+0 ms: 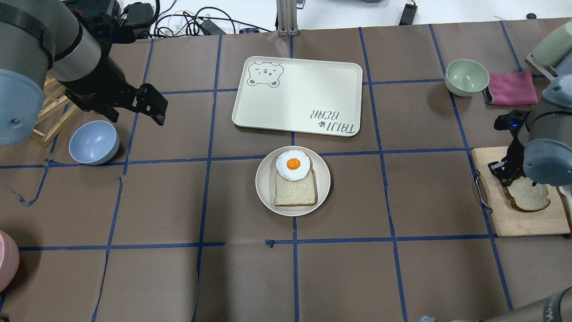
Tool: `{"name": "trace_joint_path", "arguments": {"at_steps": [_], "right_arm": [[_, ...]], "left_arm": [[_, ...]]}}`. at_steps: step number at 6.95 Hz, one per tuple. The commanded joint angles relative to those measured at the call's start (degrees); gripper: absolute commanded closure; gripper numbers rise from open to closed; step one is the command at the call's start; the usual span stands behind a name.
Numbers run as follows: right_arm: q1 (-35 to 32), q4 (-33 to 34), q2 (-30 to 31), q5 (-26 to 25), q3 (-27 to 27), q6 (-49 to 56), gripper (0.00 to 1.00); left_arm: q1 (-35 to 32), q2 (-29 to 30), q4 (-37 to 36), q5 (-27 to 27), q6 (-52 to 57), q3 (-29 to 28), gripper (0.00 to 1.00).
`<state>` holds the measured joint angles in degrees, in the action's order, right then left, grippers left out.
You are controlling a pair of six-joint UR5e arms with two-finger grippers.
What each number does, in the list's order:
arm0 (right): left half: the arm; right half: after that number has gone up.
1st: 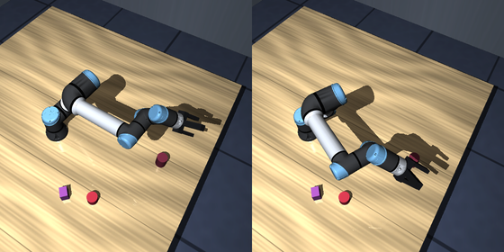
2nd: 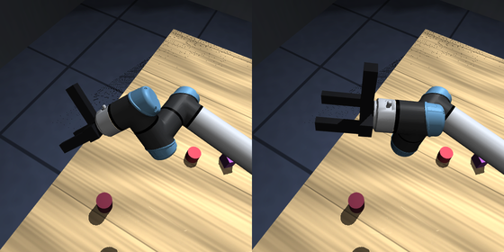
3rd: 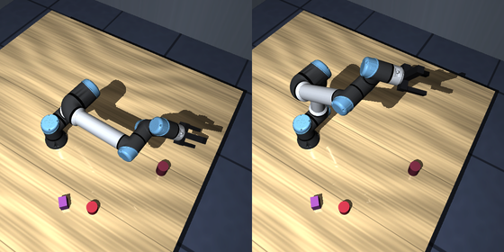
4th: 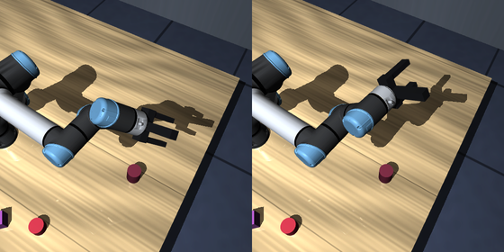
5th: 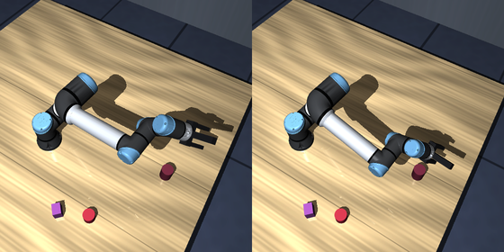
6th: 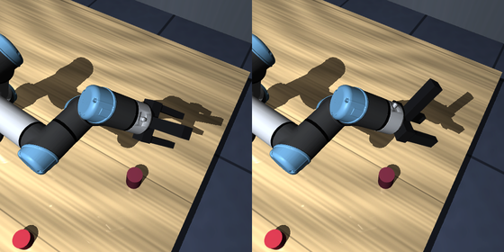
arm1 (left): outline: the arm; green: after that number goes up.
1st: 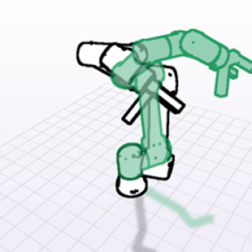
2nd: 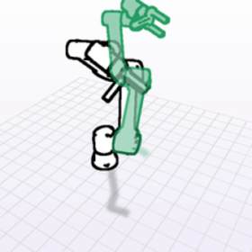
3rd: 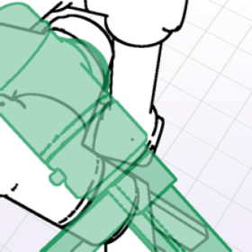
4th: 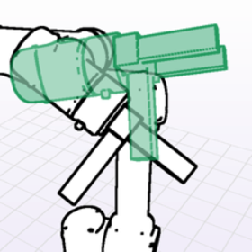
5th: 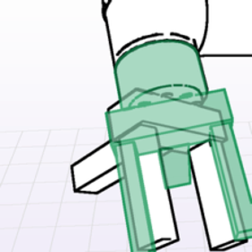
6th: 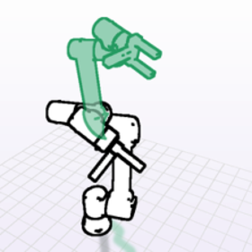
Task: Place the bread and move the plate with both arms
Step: 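Grasp the bread slice edge with the right gripper and lift it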
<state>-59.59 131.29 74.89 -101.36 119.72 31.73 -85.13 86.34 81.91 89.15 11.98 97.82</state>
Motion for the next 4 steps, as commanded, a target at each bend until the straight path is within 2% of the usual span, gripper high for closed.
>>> {"name": "trace_joint_path", "arguments": {"at_steps": [1,4], "right_arm": [[-0.1,-0.7,0.9,-0.9,-0.4,-0.3,1.0],[-0.8,-0.8,4.7,-1.7,-0.5,-0.7,1.0]], "left_arm": [[0.0,0.1,0.0,0.1,0.1,0.0,0.0],[0.0,0.3,-2.4,0.6,0.1,-0.3,0.0]]}}
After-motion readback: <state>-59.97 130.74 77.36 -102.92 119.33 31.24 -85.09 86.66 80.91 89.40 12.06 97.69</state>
